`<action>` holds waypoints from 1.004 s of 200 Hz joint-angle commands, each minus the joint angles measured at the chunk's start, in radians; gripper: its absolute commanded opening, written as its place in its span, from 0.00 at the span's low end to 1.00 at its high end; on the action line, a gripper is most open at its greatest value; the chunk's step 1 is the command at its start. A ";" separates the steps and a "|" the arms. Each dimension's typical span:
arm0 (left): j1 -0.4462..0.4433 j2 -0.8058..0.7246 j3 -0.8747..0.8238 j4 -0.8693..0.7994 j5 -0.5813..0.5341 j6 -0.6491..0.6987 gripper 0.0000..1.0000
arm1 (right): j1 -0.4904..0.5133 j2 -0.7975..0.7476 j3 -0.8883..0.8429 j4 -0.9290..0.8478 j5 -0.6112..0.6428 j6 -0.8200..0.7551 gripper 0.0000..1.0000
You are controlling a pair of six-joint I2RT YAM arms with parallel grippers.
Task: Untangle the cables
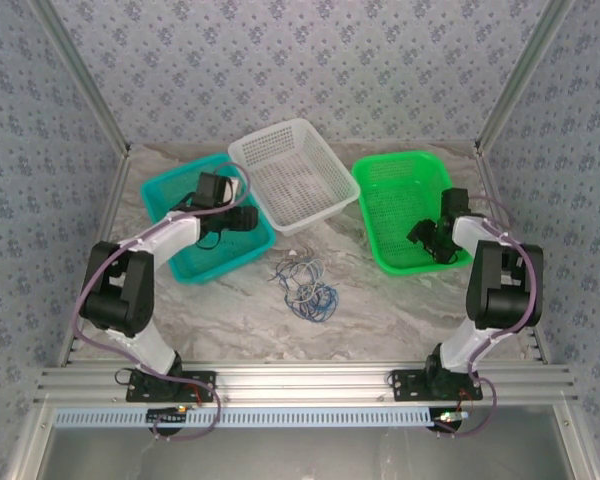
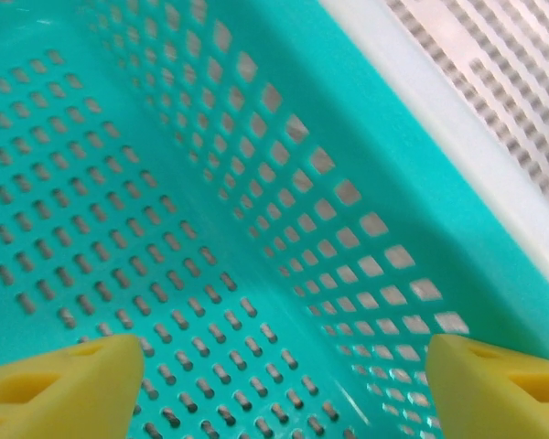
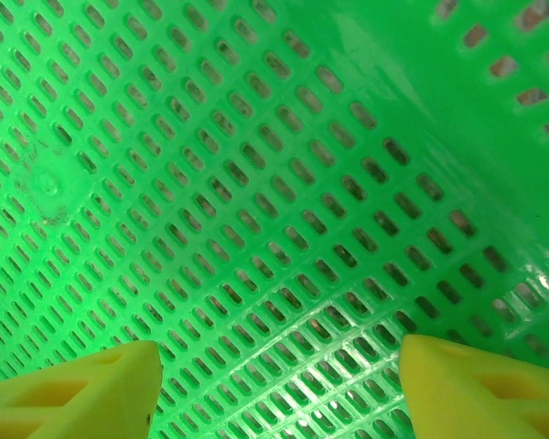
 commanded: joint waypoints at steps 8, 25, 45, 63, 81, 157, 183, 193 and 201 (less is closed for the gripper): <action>-0.005 -0.014 -0.051 0.013 0.090 0.119 0.81 | 0.004 -0.019 -0.021 -0.003 -0.004 0.065 0.71; -0.002 -0.028 -0.060 0.000 0.058 0.128 0.81 | 0.028 -0.031 -0.014 -0.001 -0.001 0.041 0.73; 0.002 -0.060 -0.076 -0.001 0.004 0.124 0.81 | 0.091 -0.076 0.026 -0.024 0.063 -0.033 0.76; 0.002 -0.109 -0.089 -0.004 -0.049 0.116 0.81 | 0.152 -0.113 0.100 -0.073 0.113 -0.082 0.77; 0.007 -0.150 -0.093 -0.020 -0.120 0.119 0.83 | 0.190 -0.126 0.174 -0.113 0.119 -0.100 0.77; 0.142 -0.136 -0.024 -0.242 -0.147 -0.053 0.84 | 0.417 0.106 0.580 -0.243 0.088 -0.254 0.75; 0.170 -0.103 0.004 -0.325 -0.150 -0.093 0.83 | 0.484 0.204 0.717 -0.315 0.075 -0.288 0.70; 0.188 -0.093 0.004 -0.339 -0.150 -0.101 0.83 | 0.515 0.227 0.748 -0.325 0.069 -0.288 0.69; 0.207 -0.085 0.002 -0.343 -0.143 -0.105 0.83 | 0.536 0.248 0.767 -0.327 0.062 -0.282 0.67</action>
